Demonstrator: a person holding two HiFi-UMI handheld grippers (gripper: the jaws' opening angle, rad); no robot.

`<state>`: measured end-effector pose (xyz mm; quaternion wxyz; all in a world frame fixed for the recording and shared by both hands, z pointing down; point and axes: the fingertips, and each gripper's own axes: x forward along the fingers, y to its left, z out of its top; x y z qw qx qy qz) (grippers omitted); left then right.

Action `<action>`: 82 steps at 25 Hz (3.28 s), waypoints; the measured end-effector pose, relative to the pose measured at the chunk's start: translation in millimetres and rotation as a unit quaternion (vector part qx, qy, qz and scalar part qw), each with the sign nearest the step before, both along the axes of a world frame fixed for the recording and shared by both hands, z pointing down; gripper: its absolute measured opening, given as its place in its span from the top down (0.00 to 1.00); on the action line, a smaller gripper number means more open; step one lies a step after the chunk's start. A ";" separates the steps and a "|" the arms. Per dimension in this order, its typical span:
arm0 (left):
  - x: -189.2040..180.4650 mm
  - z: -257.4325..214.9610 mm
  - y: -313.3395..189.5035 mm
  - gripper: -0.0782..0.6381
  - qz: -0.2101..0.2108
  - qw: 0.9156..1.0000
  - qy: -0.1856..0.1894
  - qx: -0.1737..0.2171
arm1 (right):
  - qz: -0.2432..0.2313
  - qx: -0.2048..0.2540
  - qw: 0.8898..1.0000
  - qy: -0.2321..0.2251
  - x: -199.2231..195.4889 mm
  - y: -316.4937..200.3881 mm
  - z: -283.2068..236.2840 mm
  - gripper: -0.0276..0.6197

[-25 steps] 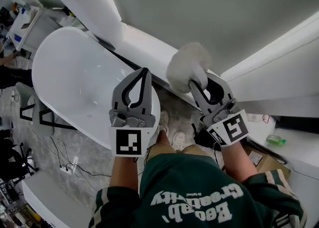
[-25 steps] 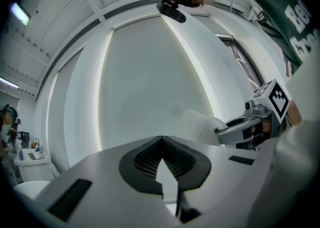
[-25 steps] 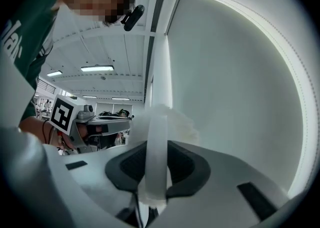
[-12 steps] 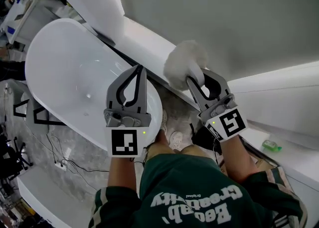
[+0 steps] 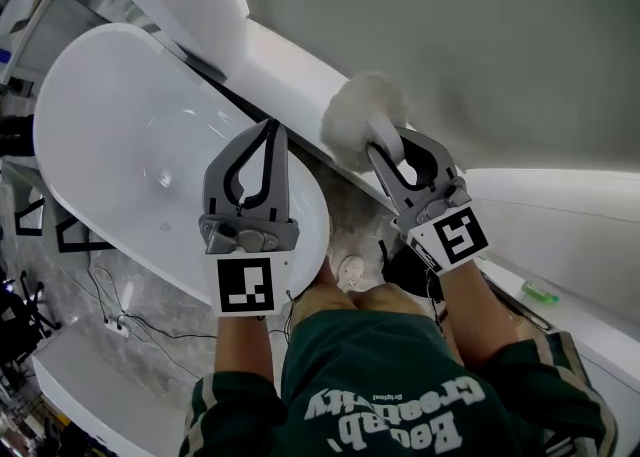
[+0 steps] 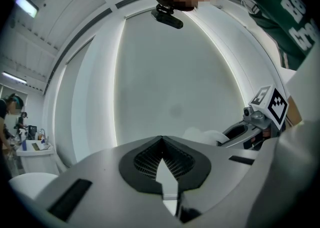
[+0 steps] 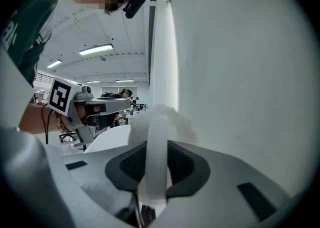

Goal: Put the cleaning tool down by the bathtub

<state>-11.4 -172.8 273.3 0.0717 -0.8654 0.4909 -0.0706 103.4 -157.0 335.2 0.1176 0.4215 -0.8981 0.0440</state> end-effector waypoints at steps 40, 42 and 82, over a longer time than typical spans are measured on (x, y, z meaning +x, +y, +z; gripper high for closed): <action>-13.0 88.8 -60.9 0.88 -0.094 0.994 0.022 -0.047 | -0.116 -0.124 0.981 0.088 -50.8 -107.5 206.8 0.81; -14.7 96.0 -62.2 0.88 -0.097 0.993 0.025 -0.054 | -0.119 -0.142 0.978 0.093 -51.9 -110.5 220.7 0.81; -60.3 192.0 -67.6 0.88 -0.112 0.983 0.037 -0.138 | -0.108 -0.313 0.904 0.270 -44.9 -150.5 450.6 0.81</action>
